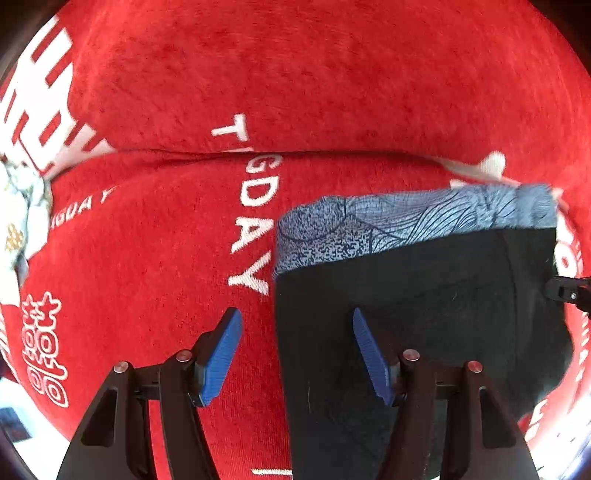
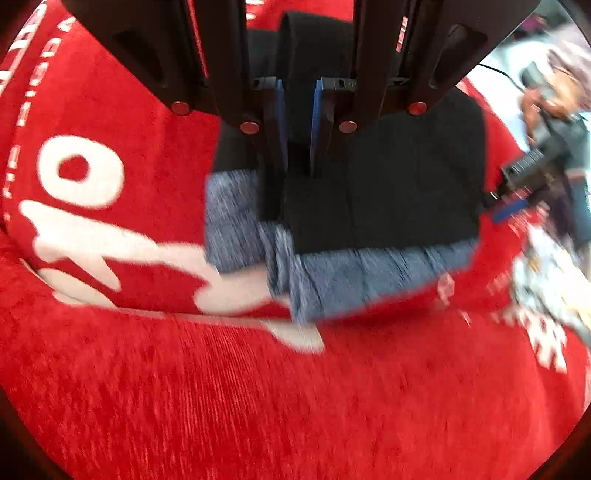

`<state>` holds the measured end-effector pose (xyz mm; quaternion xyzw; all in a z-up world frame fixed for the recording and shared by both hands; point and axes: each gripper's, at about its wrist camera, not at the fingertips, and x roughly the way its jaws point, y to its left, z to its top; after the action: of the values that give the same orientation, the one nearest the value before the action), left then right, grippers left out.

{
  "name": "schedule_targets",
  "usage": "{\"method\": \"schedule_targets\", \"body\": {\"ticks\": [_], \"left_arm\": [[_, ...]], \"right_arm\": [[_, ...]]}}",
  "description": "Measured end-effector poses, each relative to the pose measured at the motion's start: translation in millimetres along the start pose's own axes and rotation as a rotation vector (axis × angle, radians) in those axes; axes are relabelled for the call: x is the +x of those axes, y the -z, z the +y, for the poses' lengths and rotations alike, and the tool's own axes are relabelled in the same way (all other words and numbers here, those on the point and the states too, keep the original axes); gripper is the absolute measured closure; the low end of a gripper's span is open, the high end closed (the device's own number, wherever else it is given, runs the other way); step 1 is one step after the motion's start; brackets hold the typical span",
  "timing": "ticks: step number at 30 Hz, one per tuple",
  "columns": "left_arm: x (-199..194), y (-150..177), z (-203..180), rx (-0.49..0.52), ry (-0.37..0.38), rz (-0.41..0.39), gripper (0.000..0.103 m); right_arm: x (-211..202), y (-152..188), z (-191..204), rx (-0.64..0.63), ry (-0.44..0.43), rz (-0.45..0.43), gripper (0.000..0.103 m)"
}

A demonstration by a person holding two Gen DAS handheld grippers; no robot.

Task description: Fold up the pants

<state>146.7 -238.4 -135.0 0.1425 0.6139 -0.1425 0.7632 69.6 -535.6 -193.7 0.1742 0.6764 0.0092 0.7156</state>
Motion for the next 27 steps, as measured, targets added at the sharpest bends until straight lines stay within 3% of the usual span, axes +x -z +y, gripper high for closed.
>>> {"method": "schedule_targets", "body": {"ticks": [2,4,6,9,11,14,17,21,23,26,27], "left_arm": [[-9.6,-7.5,1.4,-0.008,-0.011,0.009,0.039],[-24.3,-20.3,15.1,-0.07,0.046,-0.023,0.039],[-27.2,-34.9,30.4,-0.122,0.052,-0.035,0.039],[2.6,-45.6,30.8,-0.102,0.04,0.054,0.039],[16.9,-39.7,17.2,-0.032,-0.034,0.044,0.038],[8.2,-34.9,11.8,-0.037,-0.054,0.033,0.038],[-3.1,-31.6,21.3,-0.056,-0.027,0.055,0.038],[-13.9,-16.8,24.1,-0.035,-0.069,0.078,0.038],[-17.7,-7.8,23.8,-0.055,-0.048,0.091,0.038],[-24.0,4.8,20.6,-0.064,-0.03,0.084,0.005],[-26.4,7.2,18.6,-0.063,-0.03,0.078,0.005]], "right_arm": [[-4.4,7.6,-4.7,0.057,-0.032,-0.032,0.091],[-16.0,14.9,-7.9,0.097,-0.048,-0.054,0.09],[-31.9,23.5,-4.6,0.075,-0.038,-0.092,0.089],[-51.1,32.1,17.8,-0.008,-0.08,-0.176,0.087],[-43.9,33.5,28.5,-0.026,-0.099,-0.159,0.086],[-1.5,39.5,32.7,-0.03,-0.016,-0.047,0.085],[-8.4,45.1,22.5,0.029,-0.075,-0.08,0.085],[-25.8,57.5,15.4,0.047,-0.073,-0.086,0.084],[-33.4,66.4,15.0,0.039,-0.045,-0.084,0.066],[-34.6,73.1,12.1,0.064,-0.04,-0.072,0.06],[-37.2,74.8,7.3,0.075,-0.041,-0.068,0.06]]}}
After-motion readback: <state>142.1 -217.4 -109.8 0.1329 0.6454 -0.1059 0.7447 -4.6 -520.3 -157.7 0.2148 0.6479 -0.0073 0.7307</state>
